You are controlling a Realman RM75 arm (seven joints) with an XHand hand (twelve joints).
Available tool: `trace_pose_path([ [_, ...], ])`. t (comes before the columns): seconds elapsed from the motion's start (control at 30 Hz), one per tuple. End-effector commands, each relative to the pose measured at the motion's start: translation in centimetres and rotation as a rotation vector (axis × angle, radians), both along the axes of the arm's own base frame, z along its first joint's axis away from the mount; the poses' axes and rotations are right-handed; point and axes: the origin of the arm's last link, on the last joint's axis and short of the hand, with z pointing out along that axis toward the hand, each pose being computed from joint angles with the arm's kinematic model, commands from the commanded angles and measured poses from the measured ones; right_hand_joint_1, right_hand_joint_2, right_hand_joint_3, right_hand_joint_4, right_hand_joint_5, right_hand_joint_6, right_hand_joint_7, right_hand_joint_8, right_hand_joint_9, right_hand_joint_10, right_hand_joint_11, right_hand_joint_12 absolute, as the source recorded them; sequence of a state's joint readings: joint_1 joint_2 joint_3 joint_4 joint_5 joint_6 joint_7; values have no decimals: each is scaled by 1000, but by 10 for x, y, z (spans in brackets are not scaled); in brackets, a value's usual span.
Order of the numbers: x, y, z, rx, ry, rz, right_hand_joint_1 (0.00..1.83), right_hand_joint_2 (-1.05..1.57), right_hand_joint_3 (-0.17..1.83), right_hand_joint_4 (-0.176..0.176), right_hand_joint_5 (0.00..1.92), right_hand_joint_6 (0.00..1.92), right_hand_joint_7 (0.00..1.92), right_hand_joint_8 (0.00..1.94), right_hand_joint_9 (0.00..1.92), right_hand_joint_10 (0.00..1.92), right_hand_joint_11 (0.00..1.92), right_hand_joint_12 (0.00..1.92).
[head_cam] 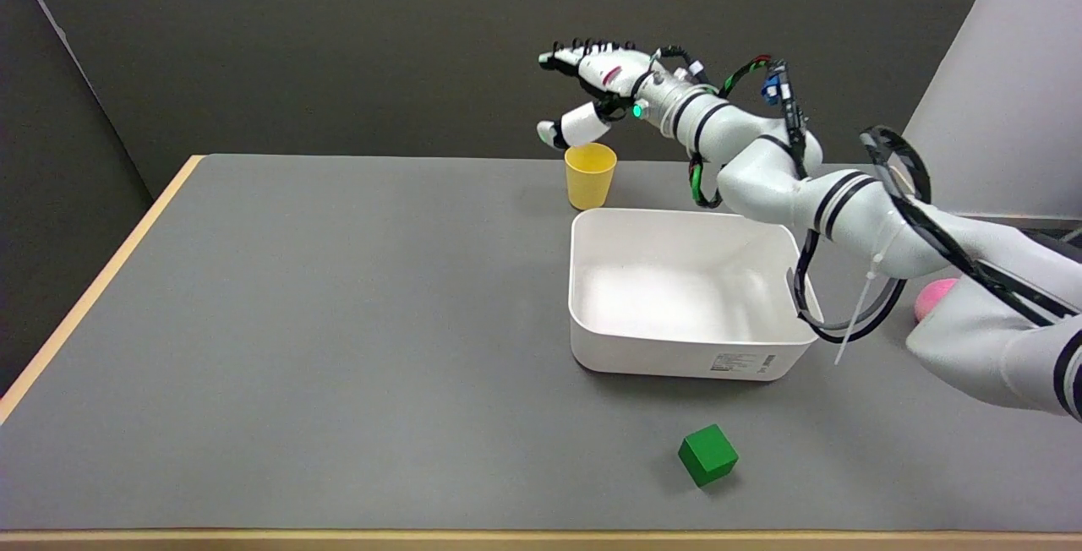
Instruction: Pick up the yellow cup.
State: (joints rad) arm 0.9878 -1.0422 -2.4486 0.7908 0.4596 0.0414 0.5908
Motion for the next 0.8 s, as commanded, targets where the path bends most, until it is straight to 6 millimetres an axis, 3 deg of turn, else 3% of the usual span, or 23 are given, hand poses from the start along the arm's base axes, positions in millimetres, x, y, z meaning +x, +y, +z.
trace_pose_path([
  [0.03, -60, -5, -11, -44, 0, -131, 370, 514, 958, 82, 55, 263, 70, 130, 32, 448, -1, 955],
  [0.63, -79, 0, -14, -47, -17, -154, 367, 517, 961, 83, 58, 265, 74, 131, 32, 444, -1, 952],
  [0.8, -79, 0, -10, -56, -19, -147, 446, 546, 974, 83, 61, 291, 80, 161, 36, 450, -1, 962],
])
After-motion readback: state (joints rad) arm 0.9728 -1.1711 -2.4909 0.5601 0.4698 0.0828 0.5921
